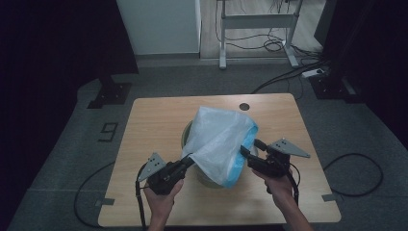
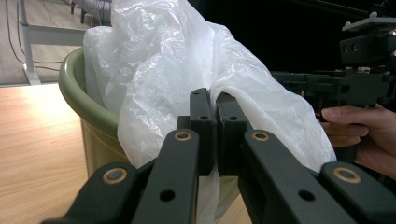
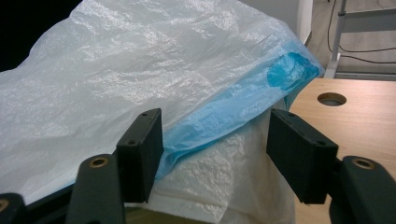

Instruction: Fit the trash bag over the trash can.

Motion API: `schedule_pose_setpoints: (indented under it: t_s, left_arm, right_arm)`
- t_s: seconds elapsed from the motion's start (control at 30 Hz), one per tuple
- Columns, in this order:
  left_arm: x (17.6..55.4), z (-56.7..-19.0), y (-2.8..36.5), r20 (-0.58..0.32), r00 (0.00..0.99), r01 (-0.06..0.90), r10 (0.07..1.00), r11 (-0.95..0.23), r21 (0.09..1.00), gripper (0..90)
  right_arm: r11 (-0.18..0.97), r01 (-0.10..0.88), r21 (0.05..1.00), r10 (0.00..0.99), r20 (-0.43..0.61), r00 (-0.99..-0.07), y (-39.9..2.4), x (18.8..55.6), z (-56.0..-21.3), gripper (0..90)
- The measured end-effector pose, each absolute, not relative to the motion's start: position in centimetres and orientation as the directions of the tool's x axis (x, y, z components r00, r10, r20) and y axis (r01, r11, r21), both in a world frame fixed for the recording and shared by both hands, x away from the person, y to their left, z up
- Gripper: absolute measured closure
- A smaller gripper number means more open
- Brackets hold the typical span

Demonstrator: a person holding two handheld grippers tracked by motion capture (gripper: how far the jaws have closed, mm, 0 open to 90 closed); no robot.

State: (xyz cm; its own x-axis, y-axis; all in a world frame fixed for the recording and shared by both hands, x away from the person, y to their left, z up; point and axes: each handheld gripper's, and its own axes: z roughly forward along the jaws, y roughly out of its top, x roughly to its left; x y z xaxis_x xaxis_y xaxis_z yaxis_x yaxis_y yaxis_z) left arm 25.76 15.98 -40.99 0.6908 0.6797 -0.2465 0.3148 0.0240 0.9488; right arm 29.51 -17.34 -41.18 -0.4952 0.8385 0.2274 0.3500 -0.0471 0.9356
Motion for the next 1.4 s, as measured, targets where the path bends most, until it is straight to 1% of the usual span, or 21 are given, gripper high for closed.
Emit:
schedule_pose_setpoints:
  t_s: [0.1,0.13,0.23,0.4,0.43,0.5,0.7,0.83,0.87,0.93,1.0,1.03,1.1,1.17,1.2,1.27,1.4]
  left_arm:
    - [25.8,-41.0,16.1,-0.249,0.689,0.317,0.681,0.027,0.948,86.7]
    - [25.8,-41.0,16.1,-0.249,0.687,0.315,0.683,0.028,0.949,86.7]
    - [25.8,-41.0,16.1,-0.251,0.685,0.315,0.684,0.033,0.948,86.7]
    - [25.8,-41.0,16.1,-0.249,0.687,0.314,0.683,0.030,0.949,86.7]
    - [25.8,-41.0,16.1,-0.251,0.687,0.315,0.682,0.032,0.949,86.8]
    - [25.8,-41.0,16.0,-0.249,0.689,0.315,0.681,0.029,0.949,86.8]
    - [25.9,-41.1,15.6,-0.244,0.696,0.314,0.675,0.020,0.949,86.5]
    - [25.8,-40.8,15.4,-0.231,0.704,0.304,0.672,0.009,0.952,85.5]
    - [25.8,-40.7,15.4,-0.229,0.706,0.302,0.670,0.008,0.953,85.3]
    - [25.7,-40.5,15.4,-0.224,0.713,0.297,0.665,0.003,0.955,84.3]
    - [25.6,-40.1,15.4,-0.212,0.722,0.289,0.659,-0.009,0.957,79.2]
    - [25.5,-39.9,15.3,-0.206,0.726,0.287,0.656,-0.016,0.958,73.3]
    - [25.3,-39.3,15.4,-0.192,0.745,0.281,0.639,-0.040,0.959,64.4]
    - [25.1,-38.7,15.5,-0.176,0.762,0.272,0.623,-0.062,0.960,50.6]
    - [24.8,-38.4,15.6,-0.163,0.765,0.260,0.623,-0.067,0.963,46.9]
    - [24.6,-38.0,15.8,-0.159,0.770,0.250,0.618,-0.064,0.966,43.4]
    - [24.9,-36.7,16.1,-0.142,0.767,0.241,0.626,-0.077,0.967,42.7]
  right_arm:
    - [-0.051,0.345,0.937,0.858,0.217,-0.465,-17.3,29.6,-41.1,44.5]
    - [-0.054,0.349,0.936,0.859,0.222,-0.461,-17.3,29.7,-41.1,45.5]
    - [-0.066,0.371,0.926,0.858,0.242,-0.453,-17.3,30.0,-41.0,46.0]
    - [-0.064,0.392,0.918,0.848,0.258,-0.464,-17.2,30.3,-41.1,45.7]
    - [-0.061,0.394,0.917,0.848,0.256,-0.465,-17.2,30.3,-41.1,47.1]
    - [-0.050,0.386,0.921,0.852,0.242,-0.465,-17.1,30.3,-41.1,51.2]
    - [0.042,0.310,0.950,0.884,0.110,-0.455,-17.0,29.7,-40.3,71.9]
    - [0.048,0.301,0.953,0.878,0.103,-0.467,-17.4,29.7,-40.0,85.5]
    - [0.045,0.302,0.952,0.876,0.107,-0.470,-17.5,29.8,-39.9,87.6]
    - [0.039,0.291,0.956,0.877,0.107,-0.468,-17.7,29.8,-39.8,88.5]
    - [0.027,0.275,0.961,0.878,0.109,-0.465,-17.9,29.7,-39.6,88.7]
    - [0.022,0.263,0.965,0.880,0.106,-0.463,-18.1,29.6,-39.4,88.7]
    - [0.015,0.247,0.969,0.884,0.103,-0.456,-18.4,29.5,-39.0,88.7]
    - [0.003,0.227,0.974,0.889,0.101,-0.446,-19.0,29.4,-38.4,88.7]
    - [0.000,0.221,0.975,0.891,0.100,-0.442,-19.1,29.3,-38.2,88.7]
    - [-0.009,0.205,0.979,0.893,0.101,-0.438,-19.6,29.3,-37.6,88.7]
    - [0.001,0.170,0.985,0.894,0.075,-0.442,-19.9,29.0,-36.5,88.7]
